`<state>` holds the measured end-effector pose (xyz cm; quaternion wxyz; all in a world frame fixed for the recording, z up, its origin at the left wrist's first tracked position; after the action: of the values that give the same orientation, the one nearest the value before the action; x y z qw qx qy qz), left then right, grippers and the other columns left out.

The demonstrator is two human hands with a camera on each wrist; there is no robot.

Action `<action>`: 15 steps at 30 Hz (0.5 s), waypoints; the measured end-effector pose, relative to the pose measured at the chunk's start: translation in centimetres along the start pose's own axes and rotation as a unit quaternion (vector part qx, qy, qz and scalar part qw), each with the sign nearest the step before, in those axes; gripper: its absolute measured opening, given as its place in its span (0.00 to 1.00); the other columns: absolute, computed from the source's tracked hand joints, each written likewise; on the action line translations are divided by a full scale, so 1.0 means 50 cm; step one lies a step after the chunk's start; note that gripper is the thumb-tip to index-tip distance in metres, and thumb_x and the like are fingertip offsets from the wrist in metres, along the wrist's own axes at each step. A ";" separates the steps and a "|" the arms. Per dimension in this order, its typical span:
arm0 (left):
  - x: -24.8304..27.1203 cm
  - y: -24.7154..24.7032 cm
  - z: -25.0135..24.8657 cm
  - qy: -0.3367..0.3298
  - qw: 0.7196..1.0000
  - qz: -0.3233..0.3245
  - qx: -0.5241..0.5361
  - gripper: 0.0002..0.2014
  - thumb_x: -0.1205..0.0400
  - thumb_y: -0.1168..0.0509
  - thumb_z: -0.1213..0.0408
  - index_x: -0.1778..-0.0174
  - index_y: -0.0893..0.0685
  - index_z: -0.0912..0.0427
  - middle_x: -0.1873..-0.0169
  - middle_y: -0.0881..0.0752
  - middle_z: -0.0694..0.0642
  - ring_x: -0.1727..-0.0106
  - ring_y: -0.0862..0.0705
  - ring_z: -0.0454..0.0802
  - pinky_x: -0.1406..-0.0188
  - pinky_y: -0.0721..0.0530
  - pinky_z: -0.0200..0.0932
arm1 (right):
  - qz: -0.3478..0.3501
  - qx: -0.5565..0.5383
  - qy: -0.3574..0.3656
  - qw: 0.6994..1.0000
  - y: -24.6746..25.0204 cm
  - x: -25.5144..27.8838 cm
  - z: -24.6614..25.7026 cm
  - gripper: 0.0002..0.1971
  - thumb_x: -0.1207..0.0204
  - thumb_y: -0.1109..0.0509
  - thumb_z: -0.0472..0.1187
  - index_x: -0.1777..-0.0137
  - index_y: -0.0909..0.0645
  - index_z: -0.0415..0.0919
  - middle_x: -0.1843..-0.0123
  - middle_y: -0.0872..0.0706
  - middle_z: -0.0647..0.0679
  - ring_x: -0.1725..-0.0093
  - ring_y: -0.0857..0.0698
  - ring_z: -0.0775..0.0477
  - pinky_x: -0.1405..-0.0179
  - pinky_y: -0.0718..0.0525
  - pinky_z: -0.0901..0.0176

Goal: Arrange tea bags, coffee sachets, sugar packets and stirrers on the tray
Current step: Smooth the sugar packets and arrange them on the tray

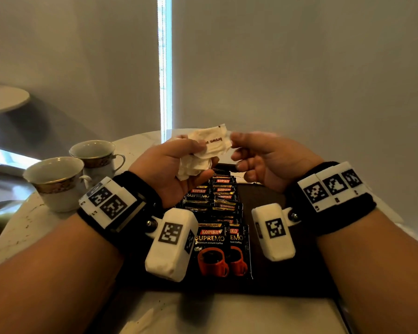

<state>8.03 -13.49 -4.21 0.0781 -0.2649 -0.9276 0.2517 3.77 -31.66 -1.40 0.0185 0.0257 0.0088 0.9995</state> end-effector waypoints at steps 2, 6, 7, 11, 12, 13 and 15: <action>-0.001 0.001 0.002 -0.003 1.000 0.004 -0.014 0.31 0.24 0.28 0.67 0.23 0.25 0.67 0.34 0.15 0.71 0.47 0.13 0.58 0.69 0.12 0.42 | 0.012 -0.002 0.010 1.000 -0.021 0.004 -0.003 0.18 0.35 0.23 0.45 0.48 0.18 0.36 0.63 0.15 0.45 0.71 0.21 0.52 0.75 0.25 0.62; -0.001 0.000 0.003 -0.010 1.000 -0.001 -0.026 0.27 0.22 0.28 0.67 0.26 0.22 0.66 0.39 0.13 0.67 0.56 0.12 0.53 0.71 0.13 0.41 | -0.023 -0.014 0.018 0.999 -0.033 0.004 -0.007 0.10 0.24 0.28 0.34 0.45 0.19 0.31 0.61 0.12 0.42 0.69 0.18 0.49 0.71 0.25 0.59; -0.003 0.002 0.005 -0.010 1.000 -0.006 -0.026 0.23 0.20 0.30 0.68 0.28 0.21 0.66 0.41 0.13 0.66 0.59 0.12 0.52 0.72 0.13 0.40 | -0.029 -0.017 0.018 0.999 -0.034 0.004 -0.006 0.06 0.21 0.30 0.33 0.47 0.19 0.32 0.62 0.11 0.43 0.70 0.17 0.50 0.73 0.24 0.61; -0.002 0.005 0.003 -0.001 0.999 -0.023 -0.027 0.08 0.17 0.35 0.70 0.43 0.16 0.59 0.47 0.14 0.66 0.59 0.12 0.55 0.73 0.14 0.42 | -0.059 -0.053 0.026 0.996 -0.032 0.005 -0.002 0.04 0.18 0.38 0.32 0.49 0.22 0.35 0.63 0.10 0.44 0.68 0.13 0.50 0.71 0.20 0.62; -0.002 0.007 0.001 -0.002 0.999 -0.029 -0.024 0.09 0.16 0.37 0.71 0.44 0.15 0.58 0.47 0.14 0.66 0.59 0.12 0.56 0.74 0.14 0.43 | -0.067 -0.070 0.034 0.995 -0.031 0.004 0.000 0.04 0.18 0.39 0.31 0.49 0.23 0.34 0.60 0.11 0.42 0.66 0.12 0.47 0.67 0.18 0.59; -0.002 0.007 -0.001 -0.004 0.999 -0.034 -0.021 0.10 0.16 0.38 0.72 0.44 0.15 0.58 0.47 0.15 0.65 0.59 0.13 0.56 0.74 0.14 0.43 | -0.072 -0.095 0.041 0.992 -0.030 0.004 0.002 0.04 0.19 0.40 0.30 0.48 0.24 0.34 0.58 0.13 0.40 0.63 0.11 0.44 0.65 0.15 0.55; -0.001 0.006 -0.003 -0.005 0.999 -0.038 -0.018 0.11 0.18 0.38 0.72 0.44 0.14 0.59 0.46 0.15 0.65 0.60 0.14 0.55 0.73 0.16 0.42 | -0.072 -0.140 0.050 0.986 -0.030 0.002 0.003 0.05 0.19 0.40 0.28 0.48 0.24 0.33 0.57 0.13 0.38 0.62 0.11 0.41 0.66 0.11 0.52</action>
<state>8.27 -13.25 -4.25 0.0776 -0.2298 -0.9418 0.2329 3.74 -30.14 -1.27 0.0938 -0.0281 -0.1288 0.9868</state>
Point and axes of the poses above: each hand's wrist, its own x-axis away from the middle knuckle, its own y-axis out of the back of the hand, z = x × y, the point moved 2 cm from there along -x, towards the middle knuckle
